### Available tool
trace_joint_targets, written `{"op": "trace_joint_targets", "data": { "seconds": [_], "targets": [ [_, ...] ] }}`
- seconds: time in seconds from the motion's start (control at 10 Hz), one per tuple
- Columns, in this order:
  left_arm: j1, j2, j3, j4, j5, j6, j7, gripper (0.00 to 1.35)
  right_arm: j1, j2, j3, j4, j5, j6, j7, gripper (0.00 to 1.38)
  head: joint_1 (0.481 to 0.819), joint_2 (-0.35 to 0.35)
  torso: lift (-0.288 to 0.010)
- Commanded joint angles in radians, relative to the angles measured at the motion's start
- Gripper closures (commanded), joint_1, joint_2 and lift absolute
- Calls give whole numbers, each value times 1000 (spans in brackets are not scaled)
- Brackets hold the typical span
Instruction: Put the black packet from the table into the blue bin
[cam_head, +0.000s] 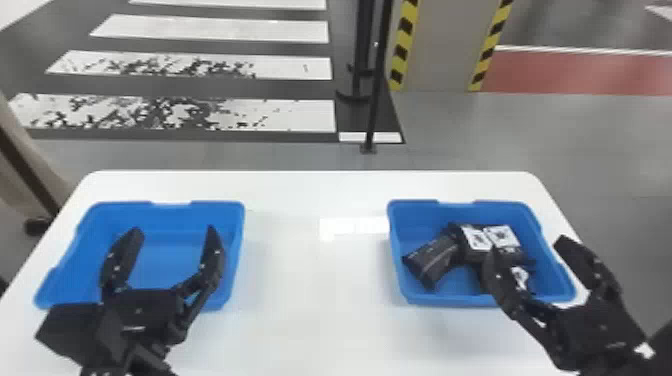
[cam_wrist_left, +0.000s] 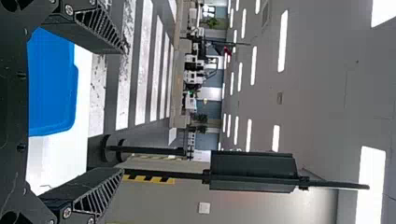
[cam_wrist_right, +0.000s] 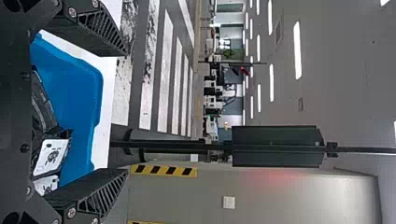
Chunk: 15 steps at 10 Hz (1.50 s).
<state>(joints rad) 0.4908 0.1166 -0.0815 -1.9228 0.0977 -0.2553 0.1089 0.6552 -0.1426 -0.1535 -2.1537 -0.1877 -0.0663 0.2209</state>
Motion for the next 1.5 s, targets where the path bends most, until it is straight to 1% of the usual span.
{"op": "trace_joint_targets", "data": {
  "seconds": [0.0, 1.4],
  "targets": [
    [0, 0, -2, 0, -2, 0, 0, 127, 0, 0, 0, 0, 0, 0, 0, 136, 695, -54, -110],
    [2, -2, 6, 0, -28, -12, 0, 127, 0, 0, 2, -5, 4, -7, 0, 136, 695, -53, -110]
  ]
}}
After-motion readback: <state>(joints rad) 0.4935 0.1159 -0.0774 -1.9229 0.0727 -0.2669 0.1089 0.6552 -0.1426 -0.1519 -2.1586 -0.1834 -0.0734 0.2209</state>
